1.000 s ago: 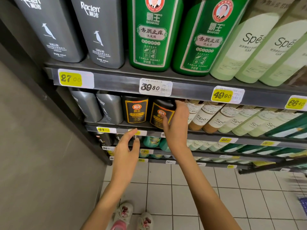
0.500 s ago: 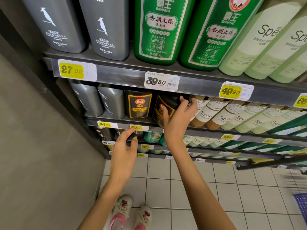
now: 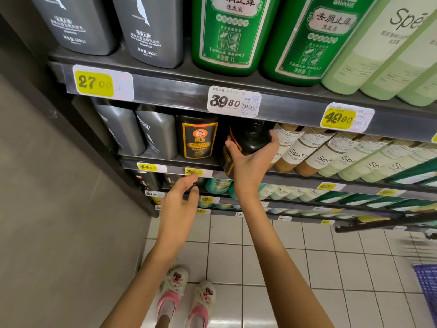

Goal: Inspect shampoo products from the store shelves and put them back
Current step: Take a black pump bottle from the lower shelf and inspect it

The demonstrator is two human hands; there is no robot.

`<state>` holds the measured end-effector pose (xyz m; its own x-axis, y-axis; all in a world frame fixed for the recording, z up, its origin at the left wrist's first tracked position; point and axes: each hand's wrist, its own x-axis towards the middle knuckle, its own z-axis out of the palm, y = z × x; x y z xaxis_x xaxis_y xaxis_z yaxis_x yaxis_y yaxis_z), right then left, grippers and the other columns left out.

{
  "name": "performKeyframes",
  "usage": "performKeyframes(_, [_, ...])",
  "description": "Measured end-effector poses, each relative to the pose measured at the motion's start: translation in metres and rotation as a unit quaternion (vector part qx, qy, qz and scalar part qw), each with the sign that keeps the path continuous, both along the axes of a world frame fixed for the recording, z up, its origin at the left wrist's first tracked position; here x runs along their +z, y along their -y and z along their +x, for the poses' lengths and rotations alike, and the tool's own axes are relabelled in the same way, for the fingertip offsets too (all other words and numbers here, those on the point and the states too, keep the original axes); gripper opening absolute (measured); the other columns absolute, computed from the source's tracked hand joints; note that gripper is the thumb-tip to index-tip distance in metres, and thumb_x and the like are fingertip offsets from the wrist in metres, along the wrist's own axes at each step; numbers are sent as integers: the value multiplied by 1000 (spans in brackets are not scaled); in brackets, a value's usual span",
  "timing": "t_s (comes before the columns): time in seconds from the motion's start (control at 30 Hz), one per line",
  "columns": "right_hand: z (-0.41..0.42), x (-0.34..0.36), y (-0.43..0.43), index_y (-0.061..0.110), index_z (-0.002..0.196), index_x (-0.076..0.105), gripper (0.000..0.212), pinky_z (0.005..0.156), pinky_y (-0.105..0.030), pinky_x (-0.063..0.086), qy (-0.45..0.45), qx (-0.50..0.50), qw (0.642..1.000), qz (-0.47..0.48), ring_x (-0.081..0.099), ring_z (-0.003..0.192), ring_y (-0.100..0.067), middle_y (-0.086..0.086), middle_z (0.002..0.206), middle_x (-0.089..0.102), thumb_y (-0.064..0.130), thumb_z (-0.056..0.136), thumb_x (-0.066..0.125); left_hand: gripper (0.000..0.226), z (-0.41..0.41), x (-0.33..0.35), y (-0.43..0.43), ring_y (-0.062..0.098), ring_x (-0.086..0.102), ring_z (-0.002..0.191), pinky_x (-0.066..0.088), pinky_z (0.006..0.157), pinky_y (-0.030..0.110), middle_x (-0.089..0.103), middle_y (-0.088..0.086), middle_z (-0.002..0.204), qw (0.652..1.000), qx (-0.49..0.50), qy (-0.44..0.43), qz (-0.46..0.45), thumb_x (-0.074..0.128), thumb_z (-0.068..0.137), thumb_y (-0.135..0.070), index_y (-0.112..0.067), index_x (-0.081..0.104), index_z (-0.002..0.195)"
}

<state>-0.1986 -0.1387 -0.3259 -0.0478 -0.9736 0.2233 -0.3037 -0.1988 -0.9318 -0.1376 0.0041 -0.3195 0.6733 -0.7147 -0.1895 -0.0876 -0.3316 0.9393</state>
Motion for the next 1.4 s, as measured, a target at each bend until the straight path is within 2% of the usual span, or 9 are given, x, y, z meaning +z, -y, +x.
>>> performKeyframes(0.1, [-6,-5,2,6,137,32,89,96,0,31,31,26,998,43,42,118,-6,0,129,43,12,66,85,31,-4,-2,-4,8,53,108,36,74,-4,60,-2,118,1000,-10,-21,-6,47,94,-5,-17,58,121])
performKeyframes(0.37, [-38,-4,-53,16,126,47,77,96,-18,46,62,1,995,76,55,114,-8,0,123,56,21,61,88,36,-22,-7,-30,3,45,117,32,84,1,53,-8,125,999,-45,2,2,52,93,-17,-21,50,129])
performKeyframes(0.53, [-91,9,-100,23,107,54,60,70,-2,45,72,-14,977,201,59,86,16,13,99,63,31,59,88,60,-41,-14,-48,-4,33,121,22,93,-4,39,-9,135,995,-96,26,10,66,83,-29,-23,38,137])
performKeyframes(0.7, [-131,50,-120,19,100,62,44,67,-19,54,116,70,948,290,70,87,-11,3,92,72,30,63,84,111,-61,0,-70,2,38,128,36,103,28,40,-17,140,974,-185,-106,72,69,50,-73,-29,26,142])
performKeyframes(0.9, [-148,97,-138,4,123,57,67,86,-32,55,210,157,903,340,67,104,-25,-13,114,69,38,69,77,40,-85,39,-94,8,70,84,50,65,12,74,-7,92,935,-202,-291,-19,72,66,-50,-25,67,96])
performKeyframes(1.07, [-179,89,-147,13,130,54,66,103,-36,45,265,242,848,391,56,121,-20,-7,128,63,51,77,65,31,-99,40,-114,9,70,84,53,63,15,74,-7,92,918,-177,-354,-14,75,65,-54,-36,73,90])
performKeyframes(1.2, [-179,82,-146,16,99,76,75,87,-33,55,382,309,737,464,68,99,-19,-6,106,72,58,38,88,58,-94,35,-124,12,69,94,55,68,20,72,-5,103,857,-216,-468,9,75,50,-71,-38,71,98])
performKeyframes(1.3, [-168,75,-148,15,92,78,71,79,-31,58,410,286,737,455,70,91,-19,-8,99,73,55,35,91,53,-93,35,-123,9,69,92,55,69,19,72,-6,101,845,-228,-484,-7,73,55,-70,-36,73,96])
performKeyframes(1.4, [-155,78,-149,11,107,71,60,87,-34,55,388,228,768,456,66,102,-24,-13,108,70,50,62,79,40,-91,39,-106,7,68,93,53,84,25,72,-6,104,898,-180,-399,44,49,83,-60,-32,74,98])
